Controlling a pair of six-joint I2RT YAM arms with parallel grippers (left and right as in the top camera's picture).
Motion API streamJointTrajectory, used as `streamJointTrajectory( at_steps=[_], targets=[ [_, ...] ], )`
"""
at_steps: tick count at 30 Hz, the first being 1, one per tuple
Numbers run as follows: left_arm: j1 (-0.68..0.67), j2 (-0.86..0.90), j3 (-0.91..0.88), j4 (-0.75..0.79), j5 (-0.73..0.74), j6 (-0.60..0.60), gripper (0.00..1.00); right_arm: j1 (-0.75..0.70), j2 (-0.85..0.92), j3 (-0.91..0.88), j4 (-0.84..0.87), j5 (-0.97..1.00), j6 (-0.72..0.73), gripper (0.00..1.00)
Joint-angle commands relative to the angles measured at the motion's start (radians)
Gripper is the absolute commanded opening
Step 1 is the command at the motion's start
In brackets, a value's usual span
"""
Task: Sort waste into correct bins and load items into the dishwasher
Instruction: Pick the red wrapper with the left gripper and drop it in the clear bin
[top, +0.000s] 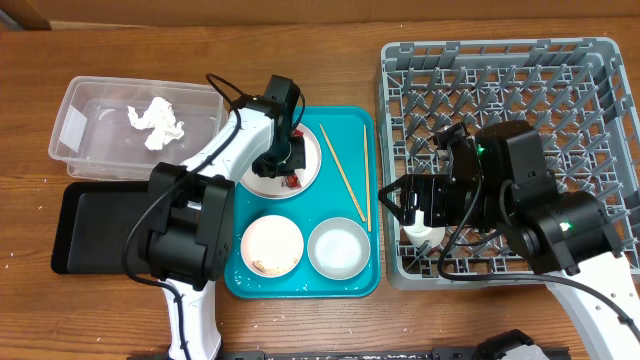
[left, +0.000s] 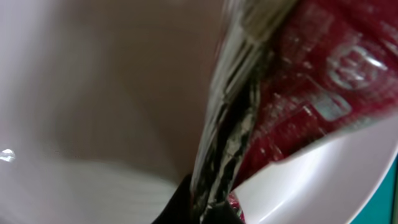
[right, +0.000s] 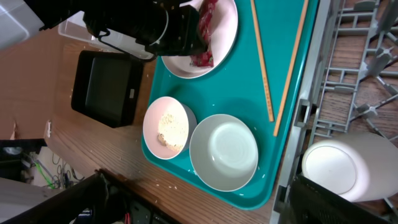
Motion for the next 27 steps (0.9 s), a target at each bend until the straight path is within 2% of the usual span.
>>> streamJointTrajectory(
  at_steps=[1, 4, 8, 14, 15, 16, 17, 18, 20, 22, 27],
  targets=[
    [0.005, -0.057, 0.064, -0.073, -0.010, -0.027, 0.04, -0.001, -0.003, 0.019, 0.005, -0.006, -0.001, 0.95],
    [0.023, -0.163, 0.123, -0.151, -0.101, -0.025, 0.04, -0.001, -0.003, 0.019, 0.001, -0.006, -0.001, 0.95],
    [0.146, -0.307, 0.150, -0.177, -0.247, -0.019, 0.04, -0.001, -0.003, 0.019, -0.006, -0.006, -0.001, 0.94],
    [0.362, -0.274, 0.149, -0.093, -0.269, -0.019, 0.06, -0.001, -0.003, 0.019, -0.007, -0.006, 0.000, 0.94],
    [0.404, -0.251, 0.149, -0.069, -0.257, -0.018, 0.54, -0.001, -0.003, 0.019, -0.007, -0.006, 0.000, 0.94],
    [0.418, -0.243, 0.149, -0.063, -0.228, -0.013, 0.87, -0.001, -0.003, 0.019, -0.007, -0.006, -0.001, 0.94],
    [0.429, -0.240, 0.149, -0.077, -0.152, 0.028, 0.96, -0.001, -0.003, 0.019, -0.008, -0.006, -0.001, 0.94],
    [0.430, -0.243, 0.150, -0.098, -0.111, 0.054, 0.97, -0.001, -0.003, 0.019, -0.010, -0.006, -0.001, 0.94],
    [0.420, -0.261, 0.152, -0.150, -0.068, 0.073, 0.91, -0.001, -0.003, 0.019, -0.011, -0.005, -0.001, 0.94],
    [0.386, -0.290, 0.152, -0.189, -0.045, 0.115, 0.82, -0.001, -0.003, 0.019, -0.010, -0.005, -0.001, 0.94],
    [0.223, -0.375, 0.151, -0.313, -0.043, 0.157, 0.76, -0.001, -0.003, 0.019, -0.013, -0.005, -0.001, 0.94]
  ],
)
